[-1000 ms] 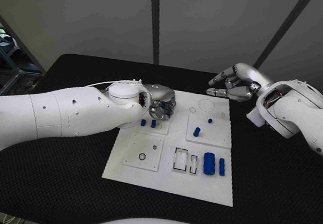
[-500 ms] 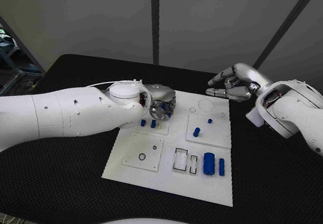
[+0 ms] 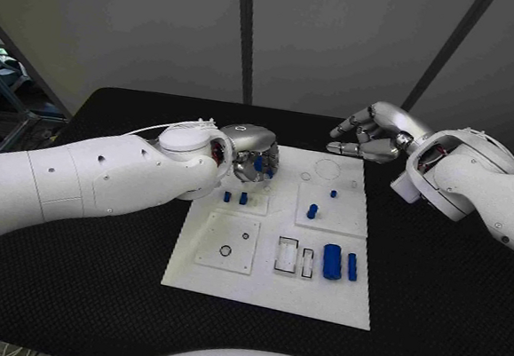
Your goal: Assemble the parts on the task board
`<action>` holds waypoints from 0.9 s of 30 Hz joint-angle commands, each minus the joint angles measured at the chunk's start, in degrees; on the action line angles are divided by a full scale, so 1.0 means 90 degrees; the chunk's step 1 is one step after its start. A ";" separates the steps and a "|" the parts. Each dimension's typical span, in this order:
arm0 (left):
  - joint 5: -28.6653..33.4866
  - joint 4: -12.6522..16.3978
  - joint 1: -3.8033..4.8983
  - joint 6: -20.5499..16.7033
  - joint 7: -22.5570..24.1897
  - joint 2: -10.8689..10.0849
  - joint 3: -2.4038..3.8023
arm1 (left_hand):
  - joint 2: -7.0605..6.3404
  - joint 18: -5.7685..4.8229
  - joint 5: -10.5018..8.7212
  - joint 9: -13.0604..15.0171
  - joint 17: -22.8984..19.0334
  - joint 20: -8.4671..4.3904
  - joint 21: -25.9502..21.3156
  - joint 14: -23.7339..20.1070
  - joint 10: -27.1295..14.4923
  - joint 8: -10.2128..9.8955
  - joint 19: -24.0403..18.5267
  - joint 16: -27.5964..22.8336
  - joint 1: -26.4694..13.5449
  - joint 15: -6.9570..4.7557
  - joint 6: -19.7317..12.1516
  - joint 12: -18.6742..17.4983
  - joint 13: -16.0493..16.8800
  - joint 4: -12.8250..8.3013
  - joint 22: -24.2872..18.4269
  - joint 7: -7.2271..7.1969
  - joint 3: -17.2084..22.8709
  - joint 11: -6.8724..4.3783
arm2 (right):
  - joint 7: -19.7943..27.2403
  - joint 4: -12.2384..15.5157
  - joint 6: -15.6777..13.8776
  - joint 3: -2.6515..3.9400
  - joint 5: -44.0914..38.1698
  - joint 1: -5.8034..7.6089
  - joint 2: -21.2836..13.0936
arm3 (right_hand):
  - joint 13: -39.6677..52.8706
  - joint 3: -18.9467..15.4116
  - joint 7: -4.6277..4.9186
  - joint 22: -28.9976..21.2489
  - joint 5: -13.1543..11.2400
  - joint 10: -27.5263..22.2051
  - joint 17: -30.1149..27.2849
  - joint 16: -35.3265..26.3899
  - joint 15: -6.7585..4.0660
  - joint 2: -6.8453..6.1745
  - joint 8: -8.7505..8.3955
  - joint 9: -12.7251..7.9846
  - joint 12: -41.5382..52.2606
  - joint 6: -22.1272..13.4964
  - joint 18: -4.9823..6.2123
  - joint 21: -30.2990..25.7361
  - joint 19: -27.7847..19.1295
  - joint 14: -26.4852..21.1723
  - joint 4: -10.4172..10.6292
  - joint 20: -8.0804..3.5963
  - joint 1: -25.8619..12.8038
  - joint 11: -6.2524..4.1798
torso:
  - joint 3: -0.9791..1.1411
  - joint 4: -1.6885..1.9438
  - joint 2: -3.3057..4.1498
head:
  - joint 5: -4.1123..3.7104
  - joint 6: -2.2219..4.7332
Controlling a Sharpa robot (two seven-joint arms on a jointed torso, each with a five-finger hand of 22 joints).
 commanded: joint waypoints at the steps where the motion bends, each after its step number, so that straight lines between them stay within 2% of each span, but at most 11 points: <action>1: 0.0086 0.0157 -0.0042 -0.0191 0.0158 -0.0117 0.0103 | -0.0018 -0.0201 -0.0022 -0.0005 -0.0012 0.0006 0.0030 0.0024 0.0048 -0.0044 0.0032 0.0025 -0.0079 -0.0011 0.0063 -0.0052 0.0005 0.0003 0.0012 -0.0002 0.0052 0.0007 | 0.0055 0.0007 0.0014 0.0003 -0.0013 0.0009 -0.0008 | 0.0144 0.0017 -0.0032 0.0006 0.0033 0.0002 0.0356 -0.0026 -0.0044 0.0044 0.0043 0.0003 0.0004 -0.0001 0.0100 -0.0015 -0.0023 0.0350 0.0034 -0.0018 0.0033 -0.0014 | 0.0003 -0.0002 -0.0001 | 0.0018 0.0003; 4: 0.0120 0.0296 -0.0070 -0.0158 0.0120 -0.0265 0.0192 | -0.0023 -0.0201 -0.0023 -0.0005 -0.0013 0.0007 0.0034 0.0024 0.0057 -0.0050 0.0033 0.0027 -0.0094 -0.0011 0.0069 -0.0066 0.0005 0.0001 0.0017 -0.0001 0.0055 0.0008 | 0.0057 0.0006 0.0011 0.0003 -0.0013 0.0009 -0.0016 | 0.0144 0.0017 -0.0032 0.0006 0.0033 0.0002 0.0356 -0.0026 -0.0044 0.0044 0.0043 0.0003 0.0004 -0.0001 0.0100 -0.0015 -0.0023 0.0350 0.0034 -0.0018 0.0033 -0.0014 | 0.0004 0.0003 -0.0002 | 0.0025 0.0005; 8: 0.0206 0.0450 -0.0094 -0.0002 0.0009 -0.0496 0.0246 | -0.0034 -0.0203 -0.0026 -0.0006 -0.0017 0.0010 0.0044 0.0023 0.0086 -0.0070 0.0037 0.0032 -0.0148 -0.0009 0.0087 -0.0106 0.0009 0.0001 0.0031 0.0000 0.0057 0.0008 | 0.0056 0.0003 0.0011 0.0003 -0.0013 0.0009 -0.0024 | 0.0144 0.0017 -0.0032 0.0006 0.0033 0.0002 0.0356 -0.0026 -0.0044 0.0044 0.0043 0.0003 0.0004 -0.0001 0.0100 -0.0015 -0.0023 0.0350 0.0034 -0.0018 0.0033 -0.0014 | 0.0004 -0.0002 0.0003 | 0.0036 0.0004; 15: 0.0249 0.0557 -0.0150 0.0216 -0.0145 -0.0790 0.0268 | -0.0045 -0.0206 -0.0029 -0.0008 -0.0022 0.0011 0.0057 0.0022 0.0105 -0.0085 0.0042 0.0034 -0.0188 -0.0009 0.0097 -0.0135 0.0011 0.0003 0.0045 -0.0003 0.0053 0.0007 | 0.0052 -0.0001 0.0012 0.0003 -0.0013 0.0009 -0.0034 | 0.0144 0.0017 -0.0032 0.0006 0.0033 0.0002 0.0356 -0.0026 -0.0044 0.0044 0.0043 0.0003 0.0004 -0.0001 0.0100 -0.0015 -0.0023 0.0350 0.0034 -0.0018 0.0033 -0.0014 | 0.0005 -0.0006 0.0000 | 0.0059 -0.0004; 27: 0.0258 0.0416 -0.0269 0.0304 -0.0218 -0.0861 0.0272 | -0.0044 -0.0206 -0.0029 -0.0007 -0.0024 0.0012 0.0057 0.0022 0.0114 -0.0091 0.0042 0.0035 -0.0199 -0.0010 0.0104 -0.0147 0.0013 0.0001 0.0048 -0.0007 0.0054 0.0004 | 0.0054 -0.0003 0.0010 0.0002 -0.0013 0.0007 -0.0040 | 0.0143 0.0016 -0.0034 -0.0002 0.0039 0.0003 0.0359 -0.0025 -0.0045 0.0048 0.0051 0.0006 0.0005 0.0012 0.0101 -0.0021 -0.0026 0.0351 0.0034 -0.0019 0.0040 -0.0017 | 0.0009 -0.0017 0.0006 | 0.0059 -0.0004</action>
